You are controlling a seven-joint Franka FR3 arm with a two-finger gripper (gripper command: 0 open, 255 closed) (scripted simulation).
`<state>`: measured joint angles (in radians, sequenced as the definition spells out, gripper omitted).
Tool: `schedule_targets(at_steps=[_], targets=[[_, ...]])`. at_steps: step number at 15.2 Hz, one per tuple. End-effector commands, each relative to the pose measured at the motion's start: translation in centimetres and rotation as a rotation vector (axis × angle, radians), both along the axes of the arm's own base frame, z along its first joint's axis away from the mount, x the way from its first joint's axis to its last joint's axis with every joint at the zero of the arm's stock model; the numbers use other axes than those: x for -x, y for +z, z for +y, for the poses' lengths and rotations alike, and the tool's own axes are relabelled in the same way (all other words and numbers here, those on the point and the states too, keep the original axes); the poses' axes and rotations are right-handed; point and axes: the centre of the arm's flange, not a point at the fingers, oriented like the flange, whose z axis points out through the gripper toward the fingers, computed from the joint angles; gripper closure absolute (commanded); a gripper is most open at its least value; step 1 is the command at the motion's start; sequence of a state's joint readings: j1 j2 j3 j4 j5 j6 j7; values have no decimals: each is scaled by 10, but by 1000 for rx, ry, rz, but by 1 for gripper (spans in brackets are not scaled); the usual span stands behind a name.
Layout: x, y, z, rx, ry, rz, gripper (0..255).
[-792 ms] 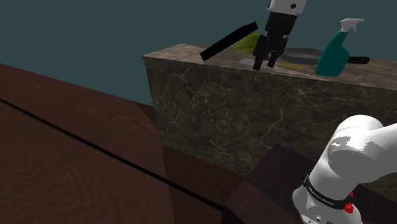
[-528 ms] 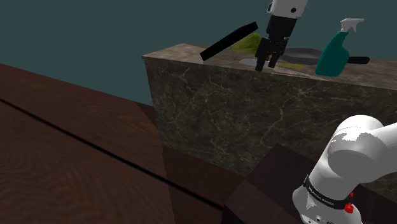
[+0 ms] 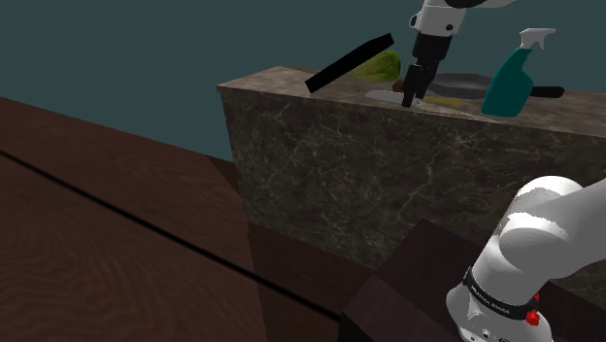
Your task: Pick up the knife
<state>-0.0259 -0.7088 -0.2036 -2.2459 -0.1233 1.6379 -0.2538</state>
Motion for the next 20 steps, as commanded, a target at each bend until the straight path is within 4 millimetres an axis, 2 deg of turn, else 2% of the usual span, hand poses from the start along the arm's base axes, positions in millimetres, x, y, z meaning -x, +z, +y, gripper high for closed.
schedule_targets(at_steps=[1, 9, 17, 20], targets=[[-9, -4, -22, 25, 30, 5, 0], [-48, -15, -107, 117, 142, 22, 0], [-96, -20, -188, 209, 254, 40, 0], [-98, -31, -191, 213, 258, 41, 0]])
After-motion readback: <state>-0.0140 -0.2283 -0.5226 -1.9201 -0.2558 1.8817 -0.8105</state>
